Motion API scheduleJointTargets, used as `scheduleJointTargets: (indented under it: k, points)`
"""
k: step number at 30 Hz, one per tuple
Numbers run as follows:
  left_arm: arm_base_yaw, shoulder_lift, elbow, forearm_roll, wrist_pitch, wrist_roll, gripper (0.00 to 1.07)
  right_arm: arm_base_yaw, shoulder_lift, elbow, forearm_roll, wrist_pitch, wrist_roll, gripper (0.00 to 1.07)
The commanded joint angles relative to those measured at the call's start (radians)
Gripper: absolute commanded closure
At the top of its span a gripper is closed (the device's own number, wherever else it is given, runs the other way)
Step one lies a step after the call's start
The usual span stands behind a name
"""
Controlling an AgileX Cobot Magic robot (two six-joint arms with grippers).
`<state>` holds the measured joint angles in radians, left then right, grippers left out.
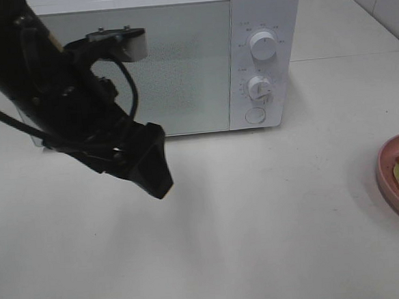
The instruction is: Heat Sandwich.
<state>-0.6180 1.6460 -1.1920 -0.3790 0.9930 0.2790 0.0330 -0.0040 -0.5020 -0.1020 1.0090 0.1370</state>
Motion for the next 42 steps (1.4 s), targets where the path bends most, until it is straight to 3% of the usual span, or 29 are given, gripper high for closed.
scheduleJointTargets:
  k: [1, 7, 14, 17, 19, 22, 24, 26, 31, 42]
  points:
    - [0.072, -0.034, 0.004, 0.050, 0.089, -0.057, 0.06, -0.004, -0.027, 0.002, 0.001, -0.012, -0.010, 0.32]
    - [0.228, -0.116, 0.004, 0.137, 0.165, -0.144, 0.06, -0.004, -0.027, 0.002, 0.001, -0.012, -0.010, 0.32]
    - [0.386, -0.196, 0.024, 0.158, 0.206, -0.166, 0.06, -0.004, -0.027, 0.002, 0.001, -0.012, -0.010, 0.32]
    - [0.506, -0.251, 0.083, 0.158, 0.213, -0.171, 0.06, -0.004, -0.027, 0.002, 0.001, -0.012, -0.010, 0.32]
    - [0.529, -0.261, 0.098, 0.158, 0.212, -0.178, 0.06, -0.004, -0.027, 0.002, 0.001, -0.012, -0.010, 0.32]
    - [0.625, -0.334, 0.180, 0.166, 0.210, -0.201, 0.06, -0.004, -0.027, 0.002, 0.001, -0.012, -0.010, 0.32]
    - [0.644, -0.353, 0.196, 0.181, 0.208, -0.210, 0.06, -0.004, -0.027, 0.002, 0.001, -0.012, -0.010, 0.32]
    - [0.677, -0.433, 0.248, 0.248, 0.188, -0.279, 0.06, -0.004, -0.027, 0.002, 0.001, -0.012, -0.010, 0.32]
    - [0.683, -0.583, 0.323, 0.379, 0.166, -0.358, 0.06, -0.004, -0.027, 0.002, 0.001, -0.012, -0.010, 0.32]
    - [0.683, -0.898, 0.494, 0.385, 0.129, -0.342, 0.06, -0.004, -0.027, 0.002, 0.001, -0.012, -0.010, 0.32]
